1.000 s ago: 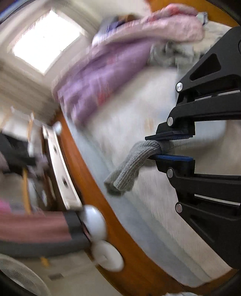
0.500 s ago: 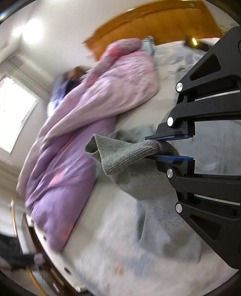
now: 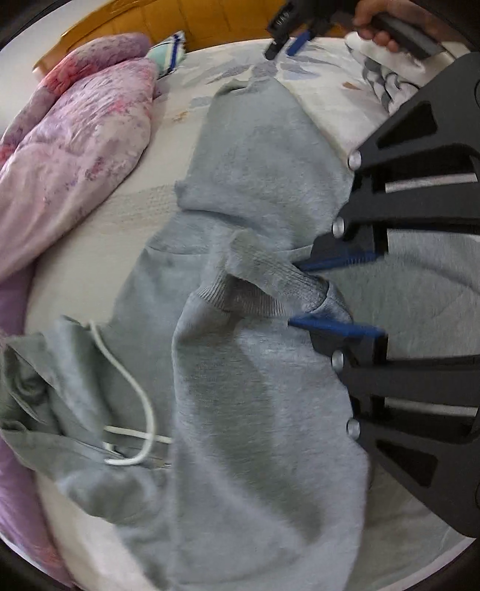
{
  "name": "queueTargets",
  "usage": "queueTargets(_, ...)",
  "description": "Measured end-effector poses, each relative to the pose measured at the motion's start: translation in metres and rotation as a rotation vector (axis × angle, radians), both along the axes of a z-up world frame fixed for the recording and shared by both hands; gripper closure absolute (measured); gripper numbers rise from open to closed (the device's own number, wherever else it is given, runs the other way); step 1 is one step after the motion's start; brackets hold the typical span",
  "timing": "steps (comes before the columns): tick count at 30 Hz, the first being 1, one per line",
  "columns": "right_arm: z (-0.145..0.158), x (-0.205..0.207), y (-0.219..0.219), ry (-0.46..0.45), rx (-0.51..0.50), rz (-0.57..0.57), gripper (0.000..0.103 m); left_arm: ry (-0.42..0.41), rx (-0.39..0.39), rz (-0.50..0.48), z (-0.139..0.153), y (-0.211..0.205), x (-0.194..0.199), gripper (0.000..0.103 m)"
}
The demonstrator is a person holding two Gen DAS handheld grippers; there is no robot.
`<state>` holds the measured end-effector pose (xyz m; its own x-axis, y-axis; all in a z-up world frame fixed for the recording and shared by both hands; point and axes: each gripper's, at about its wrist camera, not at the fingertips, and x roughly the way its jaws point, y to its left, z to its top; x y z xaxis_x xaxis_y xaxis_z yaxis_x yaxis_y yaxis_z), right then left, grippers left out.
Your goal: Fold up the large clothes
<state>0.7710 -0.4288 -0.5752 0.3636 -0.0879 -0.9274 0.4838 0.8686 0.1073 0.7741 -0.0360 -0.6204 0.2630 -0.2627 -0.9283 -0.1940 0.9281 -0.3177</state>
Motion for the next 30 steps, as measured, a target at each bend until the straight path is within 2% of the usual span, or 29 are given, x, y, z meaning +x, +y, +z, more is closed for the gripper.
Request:
queueTargets(2,-0.018,-0.003,-0.03,0.021,0.087,-0.144,0.054,-0.014,-0.021,0.026,0.003,0.005,-0.005,0.044)
queueTargets(4,-0.026,-0.003,-0.048,0.024,0.088,-0.219,0.054,-0.039,-0.058,0.044,0.009,0.008,-0.007,0.035)
queueTargets(7,-0.043,0.002,-0.074,0.035,0.132,-0.281,0.052,-0.07,-0.153,0.043,0.018,0.009,-0.006,0.034)
queueTargets(10,-0.062,0.005,-0.086,0.042,0.2,-0.303,0.051,-0.103,-0.135,0.054,0.025,0.012,-0.007,0.033)
queueTargets(13,-0.083,0.007,-0.095,0.026,0.284,-0.321,0.051,-0.084,-0.098,0.125,0.023,0.024,-0.008,0.032)
queueTargets(16,-0.088,0.009,-0.095,-0.027,0.274,-0.305,0.049,-0.057,0.051,0.17,0.021,0.037,-0.011,0.032)
queueTargets(19,-0.088,0.012,-0.097,-0.094,0.282,-0.282,0.049,-0.005,0.123,0.174,0.009,0.049,-0.011,0.032)
queueTargets(21,-0.091,0.01,-0.099,-0.122,0.279,-0.271,0.054,0.022,0.143,0.15,-0.001,0.052,-0.012,0.032)
queueTargets(22,-0.092,0.009,-0.1,-0.127,0.278,-0.274,0.062,0.053,0.157,0.128,-0.01,0.051,-0.01,0.032)
queueTargets(25,-0.092,0.001,-0.106,-0.146,0.279,-0.297,0.093,0.154,0.138,0.075,-0.038,0.052,-0.007,0.032)
queueTargets(27,-0.08,-0.004,-0.103,-0.205,0.287,-0.28,0.096,0.135,0.16,0.034,-0.038,0.049,-0.006,0.032)
queueTargets(30,-0.041,-0.003,-0.077,-0.279,0.234,-0.169,0.096,0.114,0.103,0.047,-0.029,0.057,-0.01,0.032)
